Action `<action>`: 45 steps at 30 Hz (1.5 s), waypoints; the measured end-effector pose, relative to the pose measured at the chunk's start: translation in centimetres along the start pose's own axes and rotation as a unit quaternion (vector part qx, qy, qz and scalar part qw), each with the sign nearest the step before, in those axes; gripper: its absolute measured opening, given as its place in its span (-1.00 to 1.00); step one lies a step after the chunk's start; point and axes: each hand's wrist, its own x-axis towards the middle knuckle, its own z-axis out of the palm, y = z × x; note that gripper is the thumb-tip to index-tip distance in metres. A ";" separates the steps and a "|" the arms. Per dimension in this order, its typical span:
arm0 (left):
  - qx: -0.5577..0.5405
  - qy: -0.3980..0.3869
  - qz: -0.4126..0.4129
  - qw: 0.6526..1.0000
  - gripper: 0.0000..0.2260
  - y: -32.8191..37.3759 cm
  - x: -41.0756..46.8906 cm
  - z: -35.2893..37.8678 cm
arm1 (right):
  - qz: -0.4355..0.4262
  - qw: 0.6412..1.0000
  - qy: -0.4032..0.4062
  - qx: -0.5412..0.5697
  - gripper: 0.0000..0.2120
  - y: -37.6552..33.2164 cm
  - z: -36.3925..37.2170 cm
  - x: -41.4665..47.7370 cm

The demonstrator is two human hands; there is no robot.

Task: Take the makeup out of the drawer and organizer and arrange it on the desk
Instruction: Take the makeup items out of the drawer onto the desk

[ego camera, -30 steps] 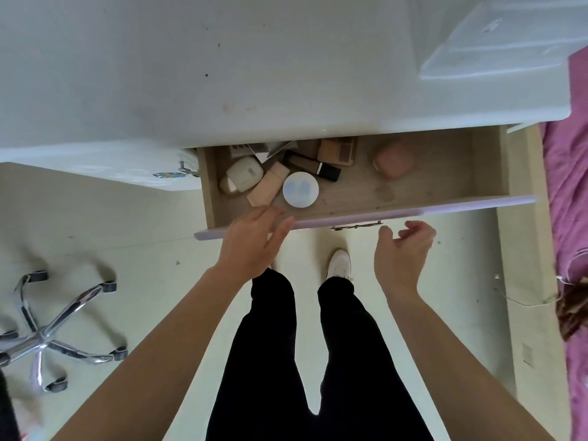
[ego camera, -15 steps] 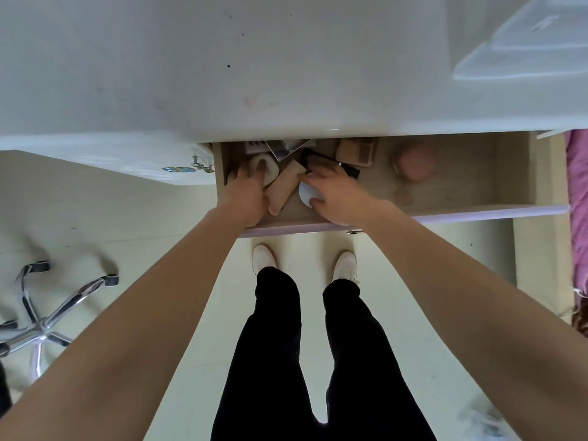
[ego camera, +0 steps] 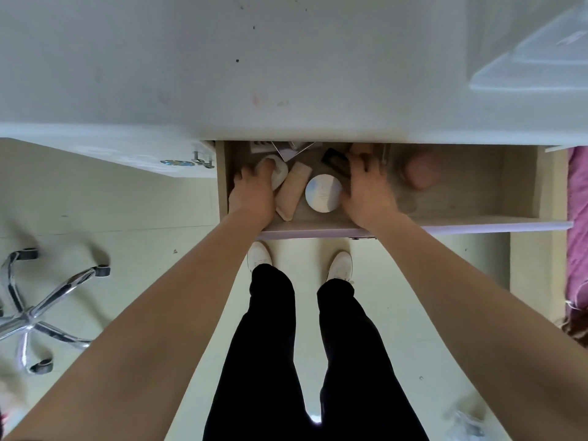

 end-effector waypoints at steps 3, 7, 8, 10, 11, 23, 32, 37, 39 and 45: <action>-0.008 0.011 0.000 1.000 -0.57 0.0 0.2 0.0 | 0.025 0.999 -0.025 -0.020 -0.41 0.9 0.3 0.9; -0.001 0.017 0.010 1.000 -0.54 0.6 0.1 -0.3 | 0.046 0.998 -0.053 -0.001 -0.52 1.2 0.3 1.3; -0.001 0.018 0.010 1.000 -0.53 0.8 0.1 -0.3 | 0.050 0.997 -0.058 -0.002 -0.53 1.1 0.3 1.4; -0.009 0.007 0.004 1.000 -0.50 1.2 0.0 -0.4 | 0.054 0.996 -0.068 0.006 -0.54 1.0 0.3 1.5; -0.011 -0.003 0.002 1.000 -0.48 1.2 0.1 -0.4 | 0.055 0.996 -0.075 0.017 -0.55 1.1 0.4 1.6; -0.361 0.081 -0.119 0.921 -0.53 0.7 -3.5 -2.8 | 0.007 0.999 -0.036 0.002 -0.60 1.5 -0.3 -0.2; -0.608 0.060 -0.169 0.774 -0.76 0.8 -7.9 -6.4 | -0.013 0.983 -0.002 0.185 -0.76 1.0 -3.6 -5.5; -0.638 0.059 -0.151 0.753 -0.75 0.6 -10.0 -10.6 | 0.008 0.965 -0.008 0.262 -0.80 -1.4 -6.1 -7.9; -0.639 0.064 -0.135 0.754 -0.82 0.4 -10.6 -12.2 | 0.032 0.948 -0.022 0.316 -0.75 -2.7 -7.0 -8.4; -0.650 0.079 -0.127 0.745 -0.63 -1.9 -11.2 -16.5 | 0.107 0.873 -0.060 0.473 -0.78 -6.9 -10.9 -9.0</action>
